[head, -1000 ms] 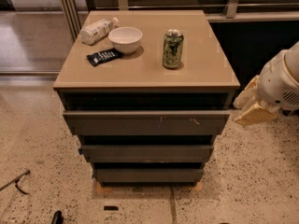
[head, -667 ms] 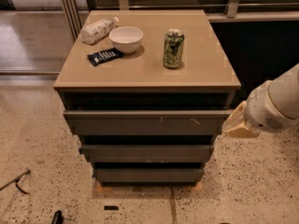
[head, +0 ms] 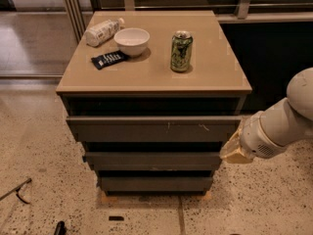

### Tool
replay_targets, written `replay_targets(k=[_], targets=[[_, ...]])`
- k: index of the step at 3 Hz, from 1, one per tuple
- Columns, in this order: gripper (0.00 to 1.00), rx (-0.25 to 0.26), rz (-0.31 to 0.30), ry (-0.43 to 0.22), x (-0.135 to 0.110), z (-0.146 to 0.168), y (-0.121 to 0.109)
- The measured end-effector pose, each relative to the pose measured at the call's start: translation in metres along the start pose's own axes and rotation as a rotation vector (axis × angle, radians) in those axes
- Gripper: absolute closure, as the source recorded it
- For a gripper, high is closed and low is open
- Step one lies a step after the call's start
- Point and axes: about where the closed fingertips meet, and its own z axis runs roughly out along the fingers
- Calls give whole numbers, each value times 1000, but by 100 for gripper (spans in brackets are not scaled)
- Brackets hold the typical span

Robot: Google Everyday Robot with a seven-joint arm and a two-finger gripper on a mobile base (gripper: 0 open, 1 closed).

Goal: Open bottom drawer

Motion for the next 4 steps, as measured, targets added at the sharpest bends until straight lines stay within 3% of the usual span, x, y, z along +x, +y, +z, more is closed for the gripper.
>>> replay_targets(k=[1,2,3,4], targets=[[100,-5,-15,-20,4,13,1],[100,-45,-25,-68,19,71,18],[100,-78,-12,-110,37,156,30],[100,-35,17,-143,49,225,19]])
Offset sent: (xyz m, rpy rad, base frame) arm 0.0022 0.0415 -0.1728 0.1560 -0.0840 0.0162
